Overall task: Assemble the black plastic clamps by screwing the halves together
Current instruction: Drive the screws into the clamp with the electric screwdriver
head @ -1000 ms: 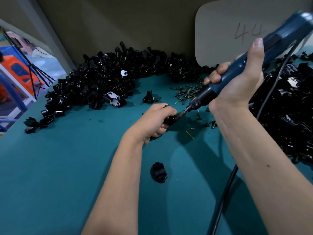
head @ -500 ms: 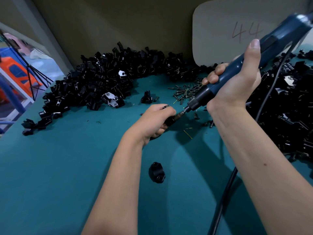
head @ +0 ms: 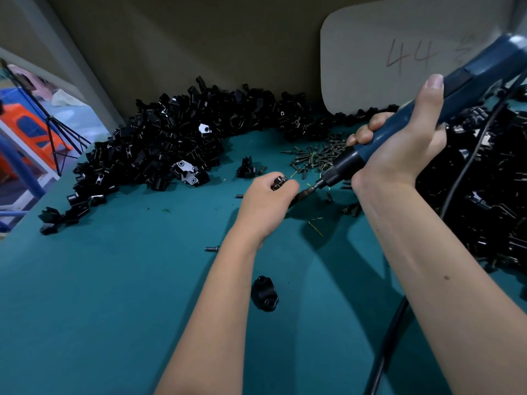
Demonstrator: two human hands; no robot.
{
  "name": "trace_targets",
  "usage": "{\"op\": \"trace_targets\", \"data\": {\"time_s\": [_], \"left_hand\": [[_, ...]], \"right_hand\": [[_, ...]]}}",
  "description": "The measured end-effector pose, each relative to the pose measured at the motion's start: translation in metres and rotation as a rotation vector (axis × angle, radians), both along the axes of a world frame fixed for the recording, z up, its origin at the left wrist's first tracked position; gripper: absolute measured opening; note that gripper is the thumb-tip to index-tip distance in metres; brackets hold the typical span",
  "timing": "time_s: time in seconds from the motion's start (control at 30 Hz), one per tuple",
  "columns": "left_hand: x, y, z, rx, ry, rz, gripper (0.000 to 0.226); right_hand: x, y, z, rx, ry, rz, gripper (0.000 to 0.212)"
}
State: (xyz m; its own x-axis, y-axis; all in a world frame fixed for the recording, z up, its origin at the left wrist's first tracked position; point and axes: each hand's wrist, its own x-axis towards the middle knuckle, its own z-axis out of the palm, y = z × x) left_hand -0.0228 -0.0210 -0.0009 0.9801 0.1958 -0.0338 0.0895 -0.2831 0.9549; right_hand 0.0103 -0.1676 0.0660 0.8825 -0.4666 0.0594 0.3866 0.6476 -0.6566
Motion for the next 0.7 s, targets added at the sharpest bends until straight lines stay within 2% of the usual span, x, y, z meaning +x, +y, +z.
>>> {"op": "trace_targets", "data": {"time_s": [0.1, 0.2, 0.27, 0.33, 0.43, 0.7], "left_hand": [[0.001, 0.005, 0.001, -0.043, -0.118, 0.172, 0.031], [0.001, 0.023, -0.005, 0.257, -0.269, 0.271, 0.041], [-0.001, 0.032, -0.008, 0.446, -0.313, 0.231, 0.044], [-0.001, 0.032, -0.01, 0.526, -0.35, 0.126, 0.05], [0.0, 0.021, -0.013, 0.509, -0.344, 0.024, 0.058], [-0.001, 0.017, -0.015, 0.467, -0.37, 0.02, 0.061]], "right_hand": [[0.0, -0.003, 0.002, 0.02, -0.002, 0.008, 0.036], [0.002, -0.008, 0.003, 0.088, 0.031, 0.006, 0.046], [0.004, -0.011, 0.002, 0.132, 0.051, 0.002, 0.05], [0.005, -0.011, 0.0, 0.143, 0.067, 0.011, 0.048], [0.004, -0.009, -0.003, 0.136, 0.078, 0.029, 0.046], [0.003, -0.006, 0.002, 0.143, 0.025, 0.093, 0.047]]}}
